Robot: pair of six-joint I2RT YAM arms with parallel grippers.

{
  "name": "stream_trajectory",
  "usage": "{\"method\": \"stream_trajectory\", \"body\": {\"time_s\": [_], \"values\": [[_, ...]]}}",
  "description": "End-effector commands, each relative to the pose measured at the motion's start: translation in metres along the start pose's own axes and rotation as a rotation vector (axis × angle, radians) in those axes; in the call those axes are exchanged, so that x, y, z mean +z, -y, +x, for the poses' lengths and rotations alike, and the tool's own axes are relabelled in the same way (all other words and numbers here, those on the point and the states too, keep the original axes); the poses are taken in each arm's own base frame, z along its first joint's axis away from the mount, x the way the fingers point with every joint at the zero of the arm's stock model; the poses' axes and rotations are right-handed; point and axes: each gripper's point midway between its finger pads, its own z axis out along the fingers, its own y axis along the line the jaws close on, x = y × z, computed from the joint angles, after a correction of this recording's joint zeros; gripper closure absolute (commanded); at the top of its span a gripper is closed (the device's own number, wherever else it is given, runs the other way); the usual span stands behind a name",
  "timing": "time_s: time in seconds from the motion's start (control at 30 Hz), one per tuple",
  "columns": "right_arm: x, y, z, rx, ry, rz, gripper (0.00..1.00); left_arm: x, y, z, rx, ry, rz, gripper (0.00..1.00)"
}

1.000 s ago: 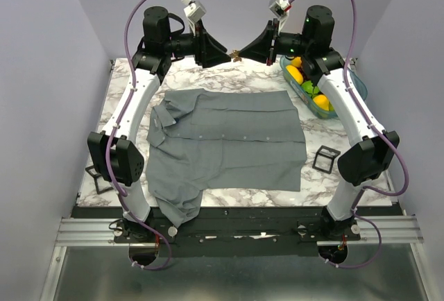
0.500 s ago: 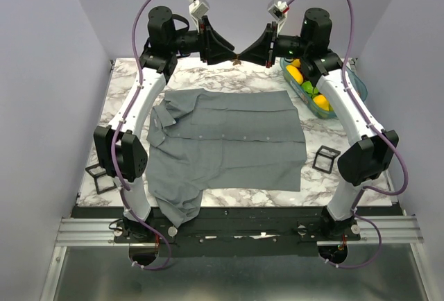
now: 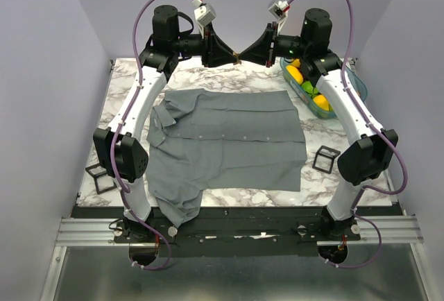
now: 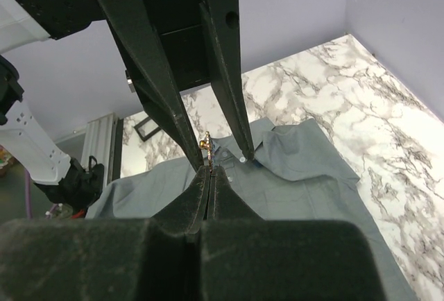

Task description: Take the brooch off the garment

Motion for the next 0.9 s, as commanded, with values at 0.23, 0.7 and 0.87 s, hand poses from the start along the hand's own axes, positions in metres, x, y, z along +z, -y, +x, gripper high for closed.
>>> {"method": "stream_trajectory", "body": {"time_s": [0.23, 0.7, 0.87], "values": [[0.001, -0.010, -0.001, 0.009, 0.007, -0.061, 0.99, -0.001, -0.018, 0.012, 0.202, -0.096, -0.162, 0.63], [0.002, 0.002, 0.005, 0.013, 0.001, -0.038, 1.00, -0.029, 0.013, -0.063, 0.105, 0.084, -0.137, 0.26], [0.003, 0.003, 0.003, 0.007, 0.003, -0.038, 0.99, -0.021, 0.026, -0.069, 0.026, 0.143, -0.057, 0.24]]}}
